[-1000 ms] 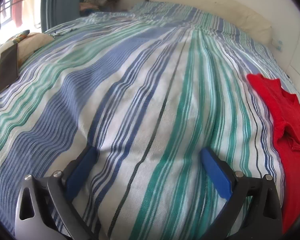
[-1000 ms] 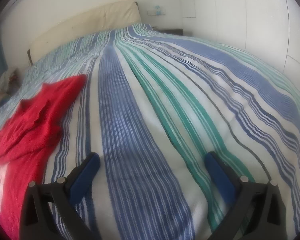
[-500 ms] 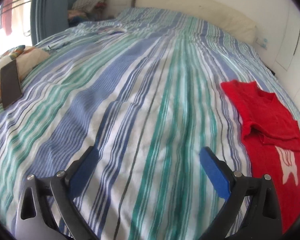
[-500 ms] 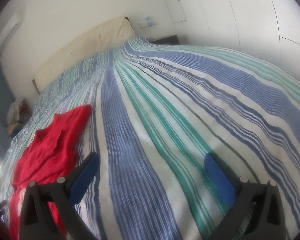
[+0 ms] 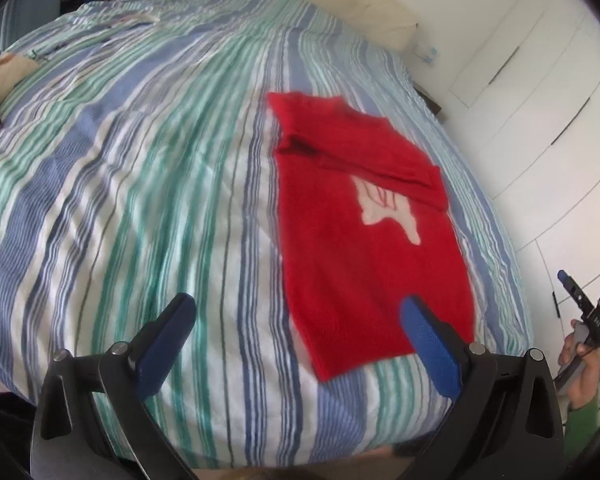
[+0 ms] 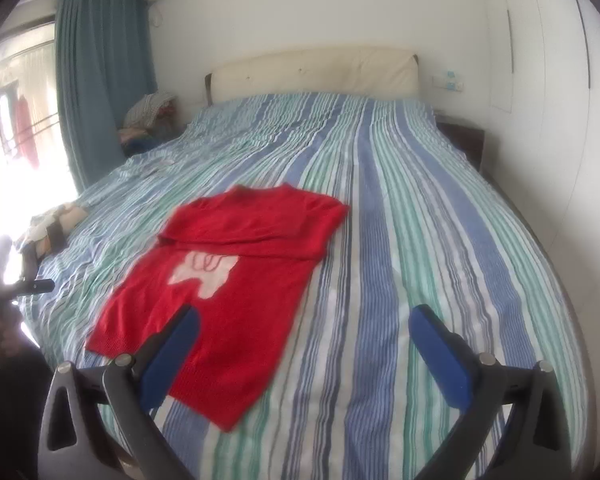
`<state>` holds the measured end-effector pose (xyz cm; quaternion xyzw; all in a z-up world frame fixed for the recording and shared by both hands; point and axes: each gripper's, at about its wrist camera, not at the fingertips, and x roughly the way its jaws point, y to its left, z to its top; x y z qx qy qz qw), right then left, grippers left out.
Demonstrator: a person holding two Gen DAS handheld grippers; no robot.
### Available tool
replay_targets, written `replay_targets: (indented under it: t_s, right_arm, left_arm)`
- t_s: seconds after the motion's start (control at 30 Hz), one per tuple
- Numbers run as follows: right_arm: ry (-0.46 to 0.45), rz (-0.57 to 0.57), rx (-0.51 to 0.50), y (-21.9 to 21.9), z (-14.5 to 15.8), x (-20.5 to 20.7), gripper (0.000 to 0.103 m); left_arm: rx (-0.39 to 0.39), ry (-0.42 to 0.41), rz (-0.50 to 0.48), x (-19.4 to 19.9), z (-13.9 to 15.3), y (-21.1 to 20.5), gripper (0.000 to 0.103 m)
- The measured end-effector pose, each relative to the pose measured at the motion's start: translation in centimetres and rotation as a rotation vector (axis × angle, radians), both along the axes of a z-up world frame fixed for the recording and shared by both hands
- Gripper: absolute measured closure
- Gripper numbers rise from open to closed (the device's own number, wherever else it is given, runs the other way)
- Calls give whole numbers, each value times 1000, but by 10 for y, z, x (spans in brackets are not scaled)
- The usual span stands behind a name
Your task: Fold small clothes
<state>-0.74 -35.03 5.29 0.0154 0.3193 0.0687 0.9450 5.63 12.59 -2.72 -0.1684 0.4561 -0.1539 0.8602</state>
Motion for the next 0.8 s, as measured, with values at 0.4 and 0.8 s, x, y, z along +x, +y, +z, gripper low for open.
replay_targets:
  t_s: [0.4,0.8]
  right_arm:
    - [148,115,127,36,-62,-11,1]
    - [333,98,387,30,-156,-4,1]
  left_arm:
    - [-28,129,-21,2,-81,-9,2]
    - [-12,121,-228,-11,-76,-60,34]
